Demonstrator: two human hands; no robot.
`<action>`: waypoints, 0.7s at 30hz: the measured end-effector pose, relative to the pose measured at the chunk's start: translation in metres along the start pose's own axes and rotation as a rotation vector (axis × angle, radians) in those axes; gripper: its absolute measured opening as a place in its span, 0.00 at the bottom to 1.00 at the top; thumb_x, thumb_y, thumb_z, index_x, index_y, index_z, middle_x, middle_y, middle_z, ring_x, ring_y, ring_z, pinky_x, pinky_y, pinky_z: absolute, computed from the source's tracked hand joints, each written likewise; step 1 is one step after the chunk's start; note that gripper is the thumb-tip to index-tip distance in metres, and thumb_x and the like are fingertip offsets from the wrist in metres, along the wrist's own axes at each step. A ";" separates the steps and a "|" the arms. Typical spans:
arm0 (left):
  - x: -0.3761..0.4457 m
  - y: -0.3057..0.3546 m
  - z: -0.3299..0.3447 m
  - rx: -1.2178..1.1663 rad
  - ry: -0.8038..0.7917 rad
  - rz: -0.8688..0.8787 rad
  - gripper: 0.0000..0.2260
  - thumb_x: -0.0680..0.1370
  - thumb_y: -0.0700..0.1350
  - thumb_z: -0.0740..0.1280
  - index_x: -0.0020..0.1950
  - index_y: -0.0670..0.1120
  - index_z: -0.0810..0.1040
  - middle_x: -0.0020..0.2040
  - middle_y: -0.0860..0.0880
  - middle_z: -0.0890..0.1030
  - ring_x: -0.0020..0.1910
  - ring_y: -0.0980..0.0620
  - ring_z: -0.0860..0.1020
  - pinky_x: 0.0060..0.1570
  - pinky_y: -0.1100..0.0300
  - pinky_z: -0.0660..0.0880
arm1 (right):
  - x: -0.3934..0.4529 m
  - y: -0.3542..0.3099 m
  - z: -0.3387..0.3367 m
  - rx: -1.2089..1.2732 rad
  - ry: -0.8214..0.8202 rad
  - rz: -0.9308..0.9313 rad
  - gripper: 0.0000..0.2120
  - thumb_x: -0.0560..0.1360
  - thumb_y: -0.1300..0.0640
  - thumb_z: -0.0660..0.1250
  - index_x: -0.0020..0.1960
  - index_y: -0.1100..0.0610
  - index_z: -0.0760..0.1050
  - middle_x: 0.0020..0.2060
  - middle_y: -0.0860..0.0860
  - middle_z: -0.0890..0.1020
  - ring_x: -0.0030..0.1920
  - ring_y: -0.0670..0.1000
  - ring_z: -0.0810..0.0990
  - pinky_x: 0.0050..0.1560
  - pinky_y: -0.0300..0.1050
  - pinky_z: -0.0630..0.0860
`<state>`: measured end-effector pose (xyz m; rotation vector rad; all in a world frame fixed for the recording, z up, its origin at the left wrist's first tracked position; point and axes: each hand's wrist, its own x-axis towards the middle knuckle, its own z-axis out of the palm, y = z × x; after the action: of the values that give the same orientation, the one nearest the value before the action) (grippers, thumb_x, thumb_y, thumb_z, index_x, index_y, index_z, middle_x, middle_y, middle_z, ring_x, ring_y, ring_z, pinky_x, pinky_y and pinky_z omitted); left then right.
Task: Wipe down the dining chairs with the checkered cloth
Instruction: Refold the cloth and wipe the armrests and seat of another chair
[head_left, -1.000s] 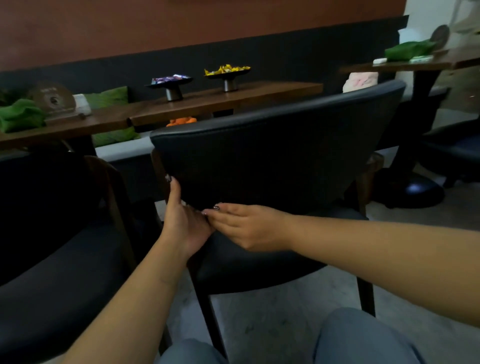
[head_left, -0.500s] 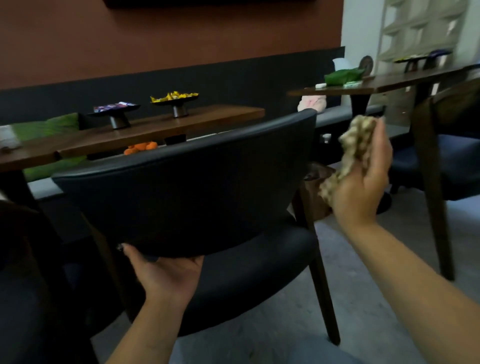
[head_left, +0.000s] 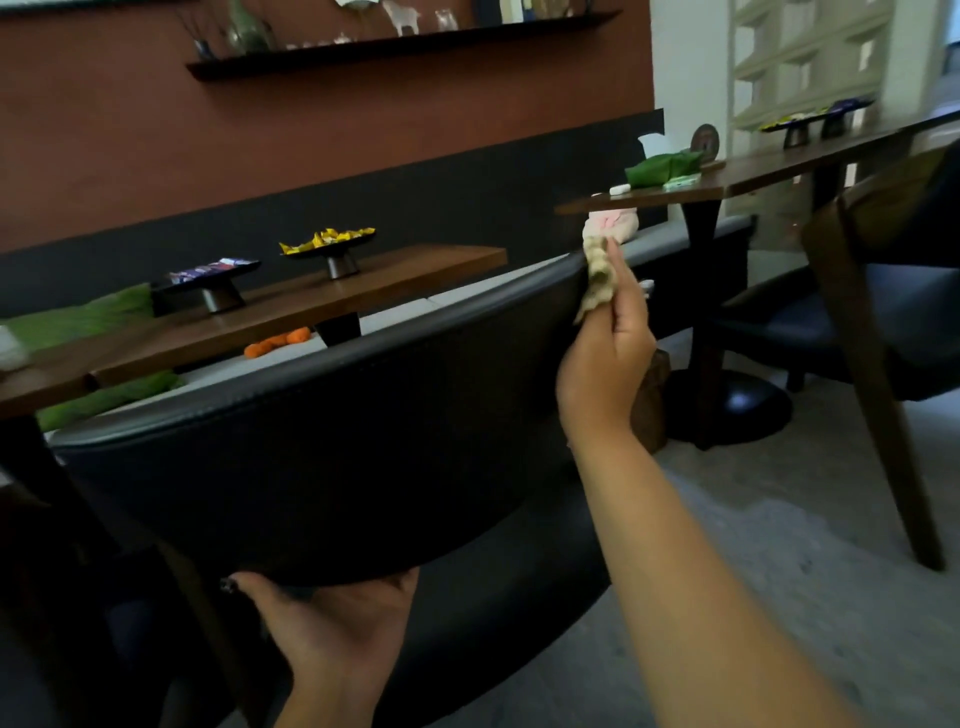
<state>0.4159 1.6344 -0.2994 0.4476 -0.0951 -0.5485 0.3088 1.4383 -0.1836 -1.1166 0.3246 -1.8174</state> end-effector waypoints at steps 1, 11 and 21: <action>0.001 0.000 0.001 0.009 0.005 0.015 0.35 0.65 0.79 0.58 0.55 0.57 0.84 0.58 0.44 0.83 0.55 0.37 0.81 0.52 0.37 0.75 | 0.001 0.006 0.000 0.010 0.031 0.055 0.17 0.81 0.57 0.56 0.67 0.52 0.73 0.62 0.43 0.76 0.63 0.34 0.71 0.62 0.25 0.64; -0.005 0.001 0.005 0.011 0.010 -0.002 0.38 0.65 0.80 0.58 0.64 0.56 0.76 0.59 0.42 0.83 0.56 0.37 0.81 0.55 0.38 0.75 | -0.014 0.062 -0.028 0.012 0.261 1.034 0.13 0.79 0.54 0.61 0.55 0.60 0.79 0.46 0.54 0.80 0.51 0.56 0.78 0.52 0.46 0.74; -0.005 0.000 0.005 0.010 -0.030 -0.007 0.36 0.66 0.79 0.59 0.64 0.57 0.77 0.61 0.44 0.82 0.57 0.38 0.81 0.55 0.39 0.75 | 0.035 0.018 -0.003 -0.137 0.046 0.307 0.17 0.78 0.58 0.57 0.62 0.52 0.78 0.57 0.45 0.80 0.59 0.43 0.76 0.63 0.40 0.70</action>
<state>0.4106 1.6354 -0.2951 0.4494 -0.1250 -0.5614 0.3125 1.3997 -0.1773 -1.0551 0.6210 -1.5677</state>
